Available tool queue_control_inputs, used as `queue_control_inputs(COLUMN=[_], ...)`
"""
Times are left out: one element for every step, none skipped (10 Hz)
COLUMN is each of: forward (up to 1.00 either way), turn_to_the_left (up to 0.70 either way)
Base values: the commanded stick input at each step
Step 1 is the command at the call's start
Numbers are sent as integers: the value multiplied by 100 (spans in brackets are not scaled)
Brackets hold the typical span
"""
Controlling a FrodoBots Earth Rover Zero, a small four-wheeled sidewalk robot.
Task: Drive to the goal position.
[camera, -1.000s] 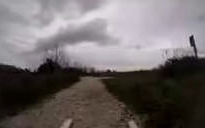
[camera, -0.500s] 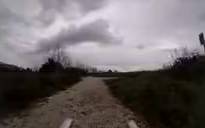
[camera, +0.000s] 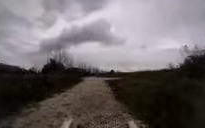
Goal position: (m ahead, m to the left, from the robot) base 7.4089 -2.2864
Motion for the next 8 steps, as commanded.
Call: queue_control_inputs(forward=[70, 70, 70, 70, 70, 70, 70, 70], turn_to_the_left=[-35, -35, -35, -14, 0, 0, 0, 0])
